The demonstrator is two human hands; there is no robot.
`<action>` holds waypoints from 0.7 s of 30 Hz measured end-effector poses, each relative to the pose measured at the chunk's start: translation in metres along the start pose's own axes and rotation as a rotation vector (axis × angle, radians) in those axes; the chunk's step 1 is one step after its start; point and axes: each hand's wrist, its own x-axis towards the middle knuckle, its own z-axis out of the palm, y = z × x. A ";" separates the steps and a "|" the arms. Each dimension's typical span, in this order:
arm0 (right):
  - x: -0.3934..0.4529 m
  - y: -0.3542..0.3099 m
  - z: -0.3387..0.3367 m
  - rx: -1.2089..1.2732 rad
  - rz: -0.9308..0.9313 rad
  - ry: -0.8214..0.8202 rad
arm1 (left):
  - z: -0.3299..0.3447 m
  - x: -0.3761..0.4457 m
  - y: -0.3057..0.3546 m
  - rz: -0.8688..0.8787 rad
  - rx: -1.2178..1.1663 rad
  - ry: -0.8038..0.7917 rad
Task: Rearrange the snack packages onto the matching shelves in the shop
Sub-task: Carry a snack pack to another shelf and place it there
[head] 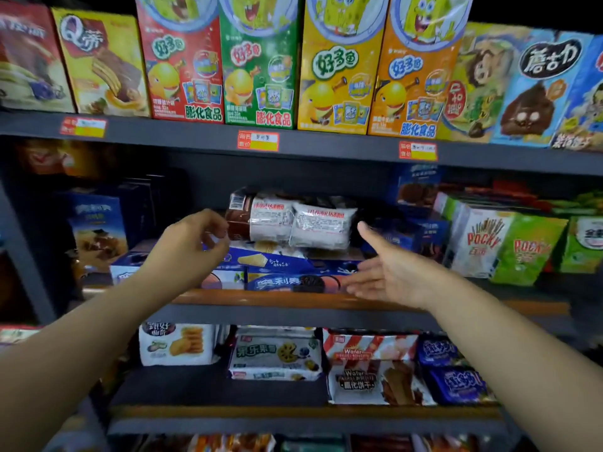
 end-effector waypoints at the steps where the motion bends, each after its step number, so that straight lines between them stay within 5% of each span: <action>1: 0.007 0.000 0.006 0.108 0.023 -0.031 | -0.001 0.000 -0.002 -0.013 -0.001 -0.002; 7: 0.033 -0.021 0.033 0.425 -0.025 0.058 | -0.007 -0.011 -0.016 -0.065 -0.023 -0.044; 21: 0.016 -0.031 0.052 0.631 -0.261 0.164 | -0.029 -0.040 -0.043 -0.140 -0.131 -0.081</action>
